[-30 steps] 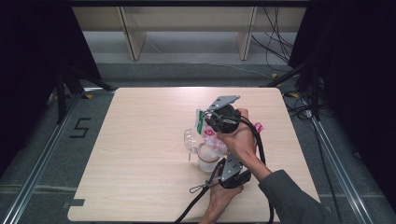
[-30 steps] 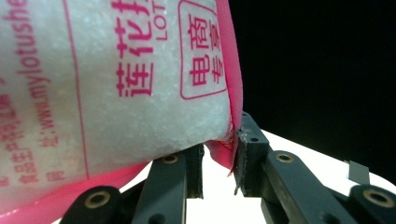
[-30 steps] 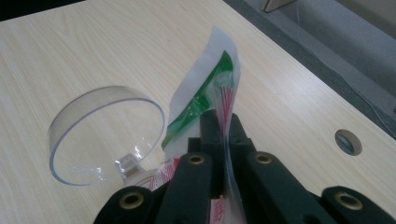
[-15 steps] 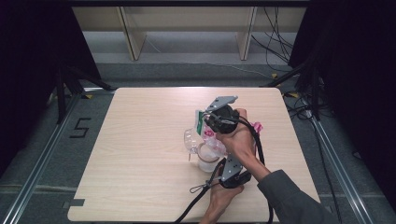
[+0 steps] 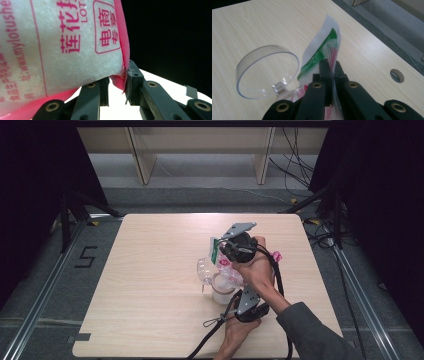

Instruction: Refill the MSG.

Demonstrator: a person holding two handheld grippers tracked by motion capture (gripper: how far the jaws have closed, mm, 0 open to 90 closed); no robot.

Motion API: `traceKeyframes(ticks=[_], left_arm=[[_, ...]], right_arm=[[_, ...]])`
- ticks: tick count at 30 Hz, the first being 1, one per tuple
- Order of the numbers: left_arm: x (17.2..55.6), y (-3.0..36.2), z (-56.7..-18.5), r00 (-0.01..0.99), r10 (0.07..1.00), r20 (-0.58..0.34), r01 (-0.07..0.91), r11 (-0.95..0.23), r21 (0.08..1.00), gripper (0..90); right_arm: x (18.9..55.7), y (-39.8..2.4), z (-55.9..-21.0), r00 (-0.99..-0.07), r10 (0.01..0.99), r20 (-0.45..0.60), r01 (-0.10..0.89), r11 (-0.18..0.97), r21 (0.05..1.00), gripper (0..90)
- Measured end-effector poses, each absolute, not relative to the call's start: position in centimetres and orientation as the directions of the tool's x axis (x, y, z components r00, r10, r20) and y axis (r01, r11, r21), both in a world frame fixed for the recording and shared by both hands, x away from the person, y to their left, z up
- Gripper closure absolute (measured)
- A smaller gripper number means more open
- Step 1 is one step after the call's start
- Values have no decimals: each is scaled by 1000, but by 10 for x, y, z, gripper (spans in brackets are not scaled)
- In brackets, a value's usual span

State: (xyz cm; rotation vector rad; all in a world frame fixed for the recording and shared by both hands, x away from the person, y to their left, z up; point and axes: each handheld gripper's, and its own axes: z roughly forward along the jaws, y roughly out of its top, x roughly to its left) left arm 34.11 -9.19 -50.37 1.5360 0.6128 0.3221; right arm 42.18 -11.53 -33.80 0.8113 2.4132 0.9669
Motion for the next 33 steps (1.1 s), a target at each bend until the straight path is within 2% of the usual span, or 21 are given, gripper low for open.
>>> traceKeyframes(ticks=[22, 25, 27, 33], left_arm=[[344, -91, -500, 804, 569, -172, 172, 54, 984, 755], [345, -91, -499, 806, 565, -175, 173, 57, 983, 756], [345, -91, -499, 807, 564, -175, 172, 59, 983, 757], [346, -91, -499, 806, 566, -172, 171, 57, 984, 758]], right_arm=[[422, -106, -334, -737, 640, -220, 338, 629, 700, 900], [420, -105, -334, -743, 638, -199, 342, 619, 707, 900], [422, -104, -334, -758, 613, -224, 317, 646, 695, 900], [420, -102, -335, -748, 632, -201, 341, 626, 702, 900]])
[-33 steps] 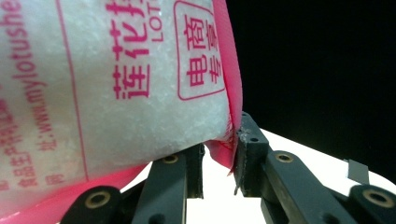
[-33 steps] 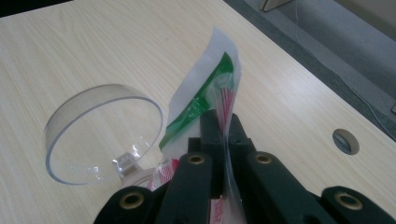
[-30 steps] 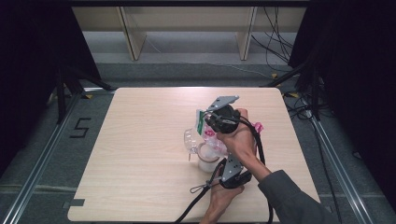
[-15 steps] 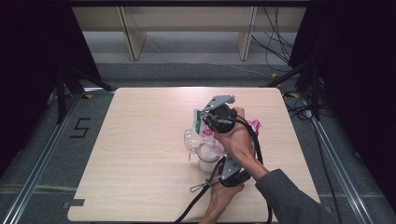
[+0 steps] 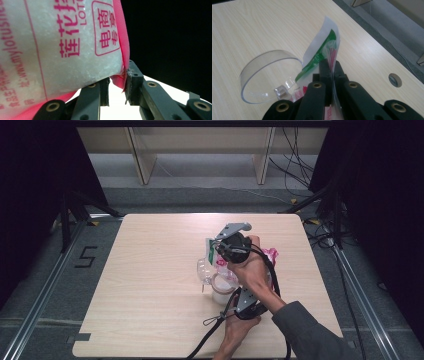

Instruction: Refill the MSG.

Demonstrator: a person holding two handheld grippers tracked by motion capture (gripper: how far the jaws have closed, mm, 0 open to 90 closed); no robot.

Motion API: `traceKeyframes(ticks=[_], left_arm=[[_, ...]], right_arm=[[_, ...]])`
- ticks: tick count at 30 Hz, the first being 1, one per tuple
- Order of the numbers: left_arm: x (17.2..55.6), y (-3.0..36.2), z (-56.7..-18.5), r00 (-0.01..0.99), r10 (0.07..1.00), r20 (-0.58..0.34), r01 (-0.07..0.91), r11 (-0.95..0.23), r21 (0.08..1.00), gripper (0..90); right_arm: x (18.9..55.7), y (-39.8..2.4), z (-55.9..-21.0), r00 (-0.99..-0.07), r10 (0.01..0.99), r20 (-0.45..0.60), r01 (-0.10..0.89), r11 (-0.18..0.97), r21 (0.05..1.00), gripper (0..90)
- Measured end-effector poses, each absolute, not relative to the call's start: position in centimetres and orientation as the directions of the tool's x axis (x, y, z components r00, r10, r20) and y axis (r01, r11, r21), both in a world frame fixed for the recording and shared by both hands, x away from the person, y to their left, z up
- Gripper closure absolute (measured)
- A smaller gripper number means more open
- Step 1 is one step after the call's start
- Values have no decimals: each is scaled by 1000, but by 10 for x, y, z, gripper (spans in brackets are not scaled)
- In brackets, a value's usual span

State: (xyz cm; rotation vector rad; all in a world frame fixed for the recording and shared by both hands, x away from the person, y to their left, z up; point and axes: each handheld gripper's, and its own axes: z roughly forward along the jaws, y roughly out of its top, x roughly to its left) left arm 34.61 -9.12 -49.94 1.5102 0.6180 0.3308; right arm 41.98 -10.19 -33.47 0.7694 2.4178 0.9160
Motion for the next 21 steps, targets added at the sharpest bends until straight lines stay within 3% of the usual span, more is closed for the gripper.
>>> traceKeyframes(ticks=[13, 16, 17, 21], left_arm=[[347, -91, -500, 807, 564, -178, 176, 57, 983, 761], [348, -93, -501, 833, 524, -180, 179, 53, 982, 761], [344, -96, -501, 827, 511, -235, 226, 82, 971, 761], [344, -96, -501, 828, 507, -238, 229, 81, 970, 761]], right_arm=[[420, -101, -336, -755, 619, -216, 324, 639, 698, 900], [420, -100, -337, -753, 624, -211, 337, 640, 690, 900], [420, -101, -338, -747, 625, -227, 335, 649, 683, 900], [420, -102, -338, -748, 629, -212, 335, 634, 697, 900]])
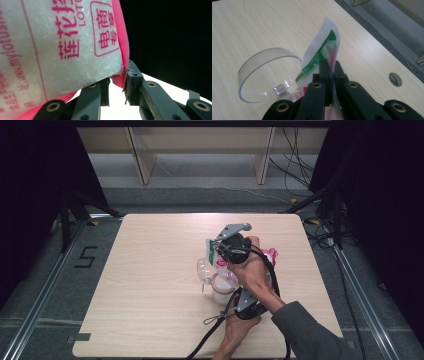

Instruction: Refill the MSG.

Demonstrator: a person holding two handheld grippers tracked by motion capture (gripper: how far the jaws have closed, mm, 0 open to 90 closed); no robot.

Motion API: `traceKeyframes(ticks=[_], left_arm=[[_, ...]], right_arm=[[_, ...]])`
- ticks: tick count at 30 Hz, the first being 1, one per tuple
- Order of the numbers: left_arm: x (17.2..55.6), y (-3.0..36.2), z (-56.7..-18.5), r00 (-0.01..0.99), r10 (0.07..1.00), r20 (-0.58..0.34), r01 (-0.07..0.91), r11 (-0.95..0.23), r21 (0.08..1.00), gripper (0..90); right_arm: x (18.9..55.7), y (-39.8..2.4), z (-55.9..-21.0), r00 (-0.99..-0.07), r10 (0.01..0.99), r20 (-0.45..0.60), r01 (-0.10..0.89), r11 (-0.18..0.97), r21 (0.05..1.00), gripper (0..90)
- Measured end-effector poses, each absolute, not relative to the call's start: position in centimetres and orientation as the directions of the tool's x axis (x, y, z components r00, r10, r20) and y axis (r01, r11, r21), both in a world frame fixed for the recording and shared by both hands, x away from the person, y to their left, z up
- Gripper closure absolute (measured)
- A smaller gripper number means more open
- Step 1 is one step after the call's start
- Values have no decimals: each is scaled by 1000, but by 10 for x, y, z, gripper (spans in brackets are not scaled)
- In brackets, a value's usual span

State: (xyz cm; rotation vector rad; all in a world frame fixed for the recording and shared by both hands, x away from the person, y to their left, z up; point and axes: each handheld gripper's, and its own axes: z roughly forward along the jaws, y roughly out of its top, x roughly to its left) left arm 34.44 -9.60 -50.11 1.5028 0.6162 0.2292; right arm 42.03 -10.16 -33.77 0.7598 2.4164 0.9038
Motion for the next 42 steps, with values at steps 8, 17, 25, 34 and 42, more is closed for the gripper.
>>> traceKeyframes(ticks=[8, 17, 25, 34, 42], left_arm=[[344, -96, -501, 831, 505, -234, 227, 76, 971, 761], [344, -97, -501, 832, 501, -237, 230, 78, 970, 762], [344, -98, -502, 832, 502, -235, 224, 83, 971, 762], [343, -97, -501, 832, 502, -234, 224, 81, 971, 762], [344, -97, -501, 832, 503, -234, 222, 83, 971, 762]], right_arm=[[421, -100, -340, -751, 625, -213, 342, 644, 684, 900], [422, -102, -340, -749, 624, -223, 336, 648, 684, 900], [422, -103, -340, -744, 632, -218, 339, 638, 691, 900], [422, -102, -338, -747, 628, -218, 339, 643, 687, 900], [421, -103, -338, -743, 633, -218, 338, 636, 694, 900]])
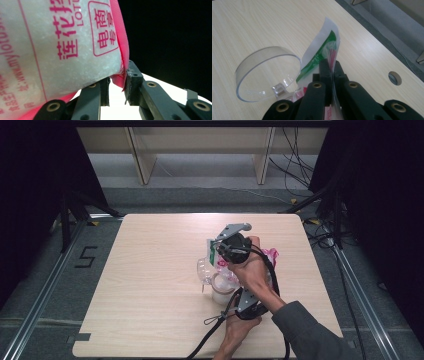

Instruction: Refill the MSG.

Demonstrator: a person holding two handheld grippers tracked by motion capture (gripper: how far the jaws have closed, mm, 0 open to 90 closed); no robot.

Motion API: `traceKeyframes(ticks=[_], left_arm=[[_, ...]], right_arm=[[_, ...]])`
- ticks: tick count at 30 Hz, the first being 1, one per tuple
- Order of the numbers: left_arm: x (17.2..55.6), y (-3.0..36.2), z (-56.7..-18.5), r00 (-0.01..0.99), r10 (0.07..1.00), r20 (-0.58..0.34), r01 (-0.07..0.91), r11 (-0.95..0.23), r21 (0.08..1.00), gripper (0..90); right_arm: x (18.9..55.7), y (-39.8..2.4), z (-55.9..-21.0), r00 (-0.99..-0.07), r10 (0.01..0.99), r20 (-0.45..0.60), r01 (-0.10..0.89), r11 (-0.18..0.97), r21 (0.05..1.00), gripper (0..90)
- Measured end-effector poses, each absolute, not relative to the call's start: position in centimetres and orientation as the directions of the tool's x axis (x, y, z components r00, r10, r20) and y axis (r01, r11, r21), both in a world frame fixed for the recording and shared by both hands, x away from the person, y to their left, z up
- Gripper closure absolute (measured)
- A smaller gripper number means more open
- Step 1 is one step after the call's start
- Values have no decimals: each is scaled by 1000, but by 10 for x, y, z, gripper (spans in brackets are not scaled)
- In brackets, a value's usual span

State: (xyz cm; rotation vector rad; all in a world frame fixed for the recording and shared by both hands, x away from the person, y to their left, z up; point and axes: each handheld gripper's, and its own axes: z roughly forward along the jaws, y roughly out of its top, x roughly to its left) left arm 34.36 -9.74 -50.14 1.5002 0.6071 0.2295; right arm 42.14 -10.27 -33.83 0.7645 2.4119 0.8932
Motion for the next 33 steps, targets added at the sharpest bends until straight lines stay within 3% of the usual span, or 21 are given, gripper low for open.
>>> traceKeyframes(ticks=[31, 32, 33], left_arm=[[345, -98, -500, 828, 513, -227, 212, 89, 973, 762], [347, -96, -500, 824, 538, -179, 173, 63, 983, 762], [345, -98, -500, 828, 516, -222, 207, 88, 975, 762]], right_arm=[[421, -98, -338, -751, 614, -243, 325, 664, 673, 900], [421, -98, -338, -751, 613, -246, 329, 669, 666, 900], [420, -97, -338, -748, 615, -249, 319, 662, 678, 900]])
